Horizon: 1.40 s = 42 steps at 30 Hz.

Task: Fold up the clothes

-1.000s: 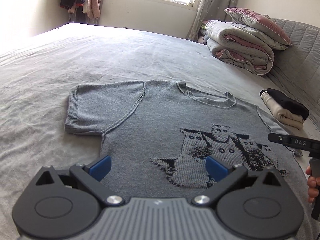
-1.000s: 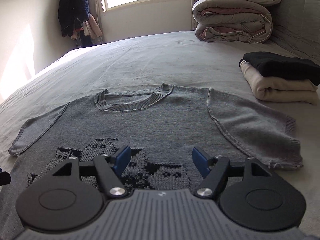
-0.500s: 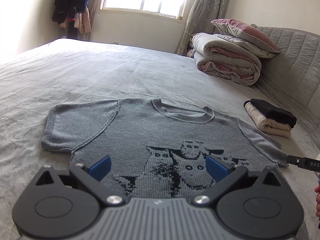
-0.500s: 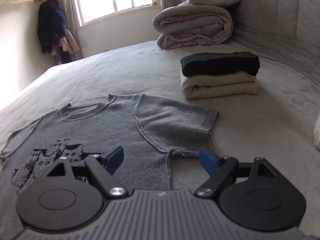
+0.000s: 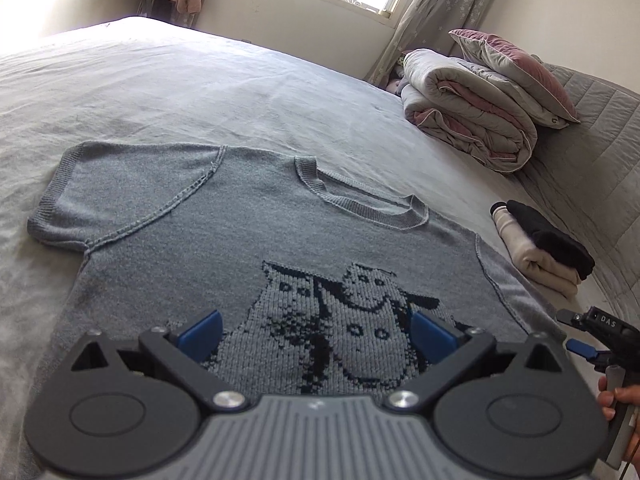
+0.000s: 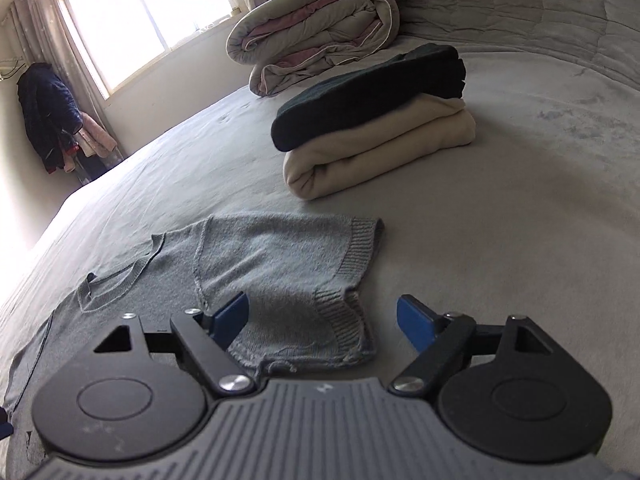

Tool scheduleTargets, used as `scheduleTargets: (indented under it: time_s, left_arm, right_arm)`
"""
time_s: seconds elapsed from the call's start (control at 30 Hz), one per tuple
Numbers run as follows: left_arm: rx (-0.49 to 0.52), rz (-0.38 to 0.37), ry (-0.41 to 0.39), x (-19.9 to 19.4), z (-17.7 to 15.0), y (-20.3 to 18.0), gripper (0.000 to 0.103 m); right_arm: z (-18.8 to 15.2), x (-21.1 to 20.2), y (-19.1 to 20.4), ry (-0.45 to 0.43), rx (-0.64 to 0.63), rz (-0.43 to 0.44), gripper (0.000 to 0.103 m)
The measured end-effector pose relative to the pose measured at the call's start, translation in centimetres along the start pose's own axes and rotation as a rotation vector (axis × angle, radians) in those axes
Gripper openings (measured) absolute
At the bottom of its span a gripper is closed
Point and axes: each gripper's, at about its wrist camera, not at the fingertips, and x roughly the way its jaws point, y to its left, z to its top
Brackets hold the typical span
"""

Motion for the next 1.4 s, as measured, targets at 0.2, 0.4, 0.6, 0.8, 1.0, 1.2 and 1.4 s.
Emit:
scheduleTargets:
  time_s: [0.2, 0.4, 0.6, 0.8, 1.0, 1.2, 1.4]
  left_arm:
    - [-0.019, 0.016, 0.035, 1.6, -0.4, 0.2, 0.101]
    - [0.019, 0.038, 0.019, 2.2, -0.6, 0.2, 0.101]
    - [0.029, 0.029, 0.002, 2.3, -0.7, 0.2, 0.101]
    - [0.144, 0.033, -0.052, 1.4, -1.6, -0.8, 0.101]
    - [0.332, 0.101, -0.104, 0.4, -2.7, -5.4, 0.088]
    - [0.399, 0.040, -0.089, 2.4, -3.8, -11.7, 0.087]
    - [0.596, -0.051, -0.098, 5.8, -5.9, -19.8, 0.086]
  right_arm:
    - [2.2, 3.5, -1.8, -0.033, 0.001, -0.028, 0.061]
    - [2.9, 5.4, -0.7, -0.069, -0.193, -0.052, 0.004]
    - [3.8, 6.6, -1.2, -0.110, -0.246, -0.093, 0.004]
    - [3.6, 6.5, -2.3, -0.066, -0.195, 0.010, 0.029]
    - [3.7, 5.7, -5.4, -0.073, -0.036, 0.205, 0.076]
    - [3.2, 4.9, -7.2, -0.095, 0.058, 0.294, 0.076]
    - [3.9, 4.5, -7.2, -0.051, 0.064, 0.332, 0.071]
